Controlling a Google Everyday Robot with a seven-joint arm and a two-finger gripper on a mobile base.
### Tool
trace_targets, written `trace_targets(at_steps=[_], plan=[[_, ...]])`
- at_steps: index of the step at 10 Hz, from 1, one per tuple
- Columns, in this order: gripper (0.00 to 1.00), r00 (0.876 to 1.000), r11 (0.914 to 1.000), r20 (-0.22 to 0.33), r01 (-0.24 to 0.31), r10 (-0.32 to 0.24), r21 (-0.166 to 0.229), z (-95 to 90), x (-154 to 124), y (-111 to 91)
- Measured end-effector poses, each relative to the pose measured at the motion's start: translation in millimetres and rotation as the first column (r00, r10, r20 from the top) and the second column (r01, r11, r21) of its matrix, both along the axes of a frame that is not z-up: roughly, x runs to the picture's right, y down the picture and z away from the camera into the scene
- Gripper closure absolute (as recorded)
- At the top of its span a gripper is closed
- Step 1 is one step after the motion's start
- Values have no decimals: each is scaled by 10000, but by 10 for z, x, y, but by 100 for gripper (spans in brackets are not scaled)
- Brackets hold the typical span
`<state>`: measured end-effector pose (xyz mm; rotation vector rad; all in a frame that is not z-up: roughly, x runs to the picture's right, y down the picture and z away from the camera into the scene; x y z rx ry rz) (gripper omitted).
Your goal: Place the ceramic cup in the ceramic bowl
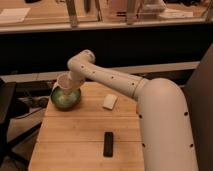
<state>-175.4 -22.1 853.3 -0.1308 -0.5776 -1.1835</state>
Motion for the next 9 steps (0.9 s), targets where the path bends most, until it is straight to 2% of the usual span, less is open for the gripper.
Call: trace_targets(at_steps=[9], plan=[[100, 9999, 9999, 142, -81, 80, 75, 37, 6, -39]])
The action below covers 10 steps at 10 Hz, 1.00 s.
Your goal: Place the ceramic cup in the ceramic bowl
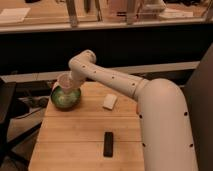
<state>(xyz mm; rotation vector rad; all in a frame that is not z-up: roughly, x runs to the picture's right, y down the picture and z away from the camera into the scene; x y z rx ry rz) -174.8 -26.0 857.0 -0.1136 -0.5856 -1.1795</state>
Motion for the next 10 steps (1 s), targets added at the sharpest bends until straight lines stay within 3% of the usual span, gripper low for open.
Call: trace_targets(at_steps=[10], plan=[[100, 9999, 10000, 139, -41, 42, -37, 51, -10, -9]])
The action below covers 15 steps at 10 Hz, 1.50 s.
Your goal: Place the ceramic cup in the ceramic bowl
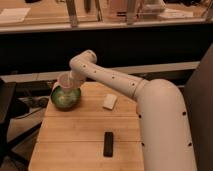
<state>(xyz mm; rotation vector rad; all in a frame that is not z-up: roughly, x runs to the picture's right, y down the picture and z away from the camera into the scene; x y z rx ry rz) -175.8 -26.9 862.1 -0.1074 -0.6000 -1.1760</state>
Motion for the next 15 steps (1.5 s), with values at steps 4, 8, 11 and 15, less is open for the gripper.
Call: trace_targets(at_steps=[4, 8, 11, 15], plan=[[100, 10000, 10000, 45, -36, 36, -36, 15, -2, -1], [100, 9999, 9999, 87, -66, 67, -85, 33, 6, 0], [100, 9999, 9999, 115, -88, 89, -113, 44, 15, 0], [100, 9998, 9998, 136, -110, 113, -185, 62, 36, 4]])
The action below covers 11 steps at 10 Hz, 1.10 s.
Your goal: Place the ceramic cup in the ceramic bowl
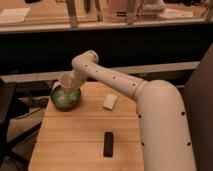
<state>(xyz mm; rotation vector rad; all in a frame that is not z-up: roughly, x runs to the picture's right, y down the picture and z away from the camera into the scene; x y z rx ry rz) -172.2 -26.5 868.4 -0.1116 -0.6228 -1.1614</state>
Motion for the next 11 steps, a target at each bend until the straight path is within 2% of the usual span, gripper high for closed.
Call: trace_targets(at_steps=[11], plan=[[100, 10000, 9997, -23, -55, 55, -236, 52, 51, 20]])
